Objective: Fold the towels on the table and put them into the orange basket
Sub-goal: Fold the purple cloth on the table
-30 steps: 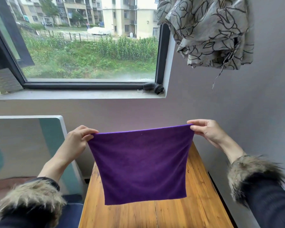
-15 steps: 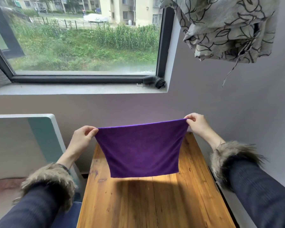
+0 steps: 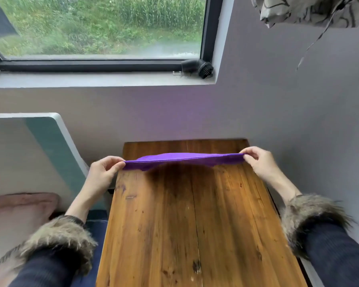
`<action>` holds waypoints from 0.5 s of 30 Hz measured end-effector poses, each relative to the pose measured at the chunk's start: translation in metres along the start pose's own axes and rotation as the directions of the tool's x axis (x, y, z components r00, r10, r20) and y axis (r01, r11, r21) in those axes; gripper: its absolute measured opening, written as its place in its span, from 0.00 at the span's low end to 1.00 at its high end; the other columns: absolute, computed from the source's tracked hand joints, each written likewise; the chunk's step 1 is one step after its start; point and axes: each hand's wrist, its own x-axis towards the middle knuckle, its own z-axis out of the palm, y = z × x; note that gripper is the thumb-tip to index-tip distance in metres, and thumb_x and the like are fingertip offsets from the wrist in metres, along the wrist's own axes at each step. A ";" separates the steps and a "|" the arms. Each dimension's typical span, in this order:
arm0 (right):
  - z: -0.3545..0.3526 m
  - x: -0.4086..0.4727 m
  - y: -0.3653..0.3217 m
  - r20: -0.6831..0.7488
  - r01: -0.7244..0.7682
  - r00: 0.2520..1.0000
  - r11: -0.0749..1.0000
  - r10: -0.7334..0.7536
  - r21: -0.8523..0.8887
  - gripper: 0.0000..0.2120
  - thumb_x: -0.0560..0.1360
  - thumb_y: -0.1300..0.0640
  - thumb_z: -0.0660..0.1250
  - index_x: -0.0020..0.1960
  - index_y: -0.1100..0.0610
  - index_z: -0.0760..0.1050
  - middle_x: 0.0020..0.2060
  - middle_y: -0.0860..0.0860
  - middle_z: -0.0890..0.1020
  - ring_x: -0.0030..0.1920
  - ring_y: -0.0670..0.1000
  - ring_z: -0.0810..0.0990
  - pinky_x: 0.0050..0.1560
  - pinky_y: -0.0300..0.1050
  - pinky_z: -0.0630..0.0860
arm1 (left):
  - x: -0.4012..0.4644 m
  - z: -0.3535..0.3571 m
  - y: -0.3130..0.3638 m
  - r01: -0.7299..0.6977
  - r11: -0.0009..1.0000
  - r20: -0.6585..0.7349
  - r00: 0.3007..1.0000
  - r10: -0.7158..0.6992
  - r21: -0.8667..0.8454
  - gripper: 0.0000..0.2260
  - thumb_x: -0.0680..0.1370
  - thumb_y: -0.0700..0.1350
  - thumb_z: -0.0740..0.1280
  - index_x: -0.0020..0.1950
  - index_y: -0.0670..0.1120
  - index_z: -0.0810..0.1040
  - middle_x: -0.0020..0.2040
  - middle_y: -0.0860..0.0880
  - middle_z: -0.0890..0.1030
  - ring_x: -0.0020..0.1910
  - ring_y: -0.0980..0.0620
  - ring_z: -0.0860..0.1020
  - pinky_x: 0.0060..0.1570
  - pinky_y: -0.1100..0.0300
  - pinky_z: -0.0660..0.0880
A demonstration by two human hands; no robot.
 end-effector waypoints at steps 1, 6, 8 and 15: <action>0.002 -0.012 0.013 0.080 -0.039 0.996 0.999 0.042 -0.035 0.08 0.75 0.69 0.62 0.46 0.60 0.78 0.42 0.53 0.80 0.43 0.48 0.77 0.42 0.23 0.69 | -0.014 0.003 -0.013 0.038 0.998 0.067 0.997 -0.041 0.040 0.07 0.76 0.37 0.66 0.41 0.47 0.80 0.33 0.56 0.81 0.32 0.67 0.76 0.36 0.76 0.70; 0.017 -0.069 0.082 0.340 -0.255 0.888 0.947 0.310 -0.197 0.07 0.74 0.71 0.63 0.44 0.62 0.78 0.37 0.52 0.79 0.38 0.43 0.76 0.37 0.23 0.69 | -0.069 0.025 -0.082 0.224 0.930 0.369 0.871 -0.325 0.290 0.06 0.75 0.40 0.68 0.39 0.46 0.82 0.36 0.49 0.82 0.36 0.55 0.74 0.41 0.62 0.71; 0.026 -0.087 0.106 0.378 -0.341 0.832 0.911 0.407 -0.230 0.08 0.74 0.71 0.62 0.42 0.62 0.77 0.36 0.54 0.79 0.40 0.49 0.75 0.37 0.27 0.70 | -0.085 0.034 -0.099 0.293 0.898 0.414 0.810 -0.415 0.328 0.06 0.76 0.40 0.67 0.40 0.45 0.82 0.36 0.49 0.82 0.35 0.55 0.74 0.39 0.63 0.71; 0.049 -0.097 0.145 0.322 -0.524 0.776 0.838 0.542 -0.149 0.07 0.75 0.71 0.60 0.47 0.64 0.76 0.41 0.58 0.78 0.38 0.48 0.75 0.32 0.27 0.73 | -0.092 0.053 -0.124 0.393 0.874 0.378 0.792 -0.480 0.287 0.06 0.76 0.39 0.67 0.41 0.43 0.82 0.37 0.47 0.81 0.36 0.53 0.75 0.41 0.62 0.73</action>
